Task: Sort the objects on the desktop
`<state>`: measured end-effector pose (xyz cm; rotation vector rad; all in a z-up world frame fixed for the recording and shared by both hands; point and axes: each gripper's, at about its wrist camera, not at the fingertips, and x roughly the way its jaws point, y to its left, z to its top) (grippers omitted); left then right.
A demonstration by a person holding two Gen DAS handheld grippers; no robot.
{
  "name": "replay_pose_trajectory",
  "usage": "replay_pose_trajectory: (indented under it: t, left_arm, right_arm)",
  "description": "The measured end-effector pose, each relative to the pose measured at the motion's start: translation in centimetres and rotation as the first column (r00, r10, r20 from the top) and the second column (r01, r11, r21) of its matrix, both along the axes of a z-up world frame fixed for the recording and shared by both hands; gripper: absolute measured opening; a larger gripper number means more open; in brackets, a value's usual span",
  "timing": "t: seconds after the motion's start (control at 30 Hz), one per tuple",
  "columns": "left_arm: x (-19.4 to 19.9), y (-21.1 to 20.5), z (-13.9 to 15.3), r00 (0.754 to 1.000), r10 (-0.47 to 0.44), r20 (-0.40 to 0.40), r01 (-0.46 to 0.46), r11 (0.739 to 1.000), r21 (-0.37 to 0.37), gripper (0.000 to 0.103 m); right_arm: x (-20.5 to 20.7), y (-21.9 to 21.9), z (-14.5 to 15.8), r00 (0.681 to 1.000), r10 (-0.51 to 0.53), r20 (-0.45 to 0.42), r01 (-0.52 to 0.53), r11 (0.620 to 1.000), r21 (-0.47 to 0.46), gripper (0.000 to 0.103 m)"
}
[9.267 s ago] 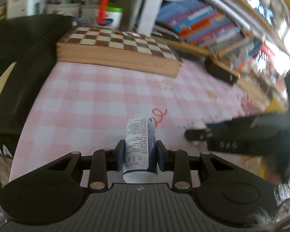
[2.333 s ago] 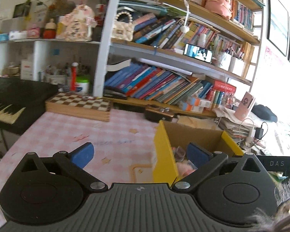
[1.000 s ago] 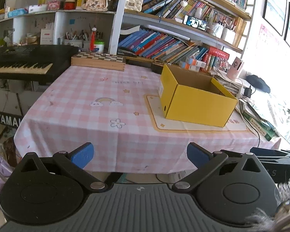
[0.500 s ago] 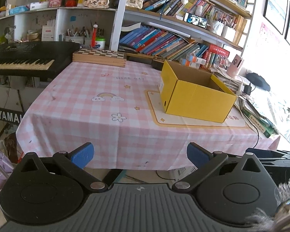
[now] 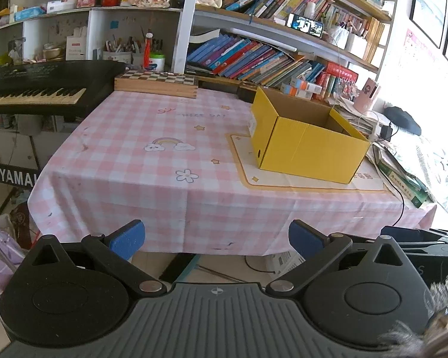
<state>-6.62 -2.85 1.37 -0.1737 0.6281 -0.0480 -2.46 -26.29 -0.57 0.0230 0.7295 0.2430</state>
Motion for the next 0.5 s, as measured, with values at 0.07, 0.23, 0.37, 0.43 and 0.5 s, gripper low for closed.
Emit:
replay_pose_trajectory:
  t: [0.07,0.23,0.37,0.43,0.5]
  left_arm:
    - [0.08,0.07,-0.03,1.0,0.001,-0.001,-0.001,1.0,0.003,0.103]
    - [0.25,0.24,-0.17,1.0,-0.002,-0.008,0.002,1.0,-0.001,0.103]
    - [0.35,0.33,-0.23,1.0,-0.002,0.0,0.002,1.0,-0.005,0.103]
    - [0.43,0.33,-0.25,1.0,-0.003,-0.002,0.003,1.0,-0.003,0.103]
    - [0.62,0.26,-0.29,1.0,-0.005,-0.006,0.005,1.0,0.002,0.103]
  right_arm:
    - [0.08,0.05,-0.03,1.0,0.002,-0.002,-0.002,1.0,0.001,0.096]
    - [0.36,0.3,-0.15,1.0,0.011,-0.013,-0.011,1.0,0.001,0.096]
    - [0.46,0.47,-0.17,1.0,0.014,-0.017,-0.014,1.0,-0.004,0.096]
    - [0.52,0.46,-0.24,1.0,0.013,-0.021,-0.013,1.0,-0.005,0.096]
    - [0.66,0.36,-0.27,1.0,0.008,-0.024,-0.008,1.0,-0.005,0.096]
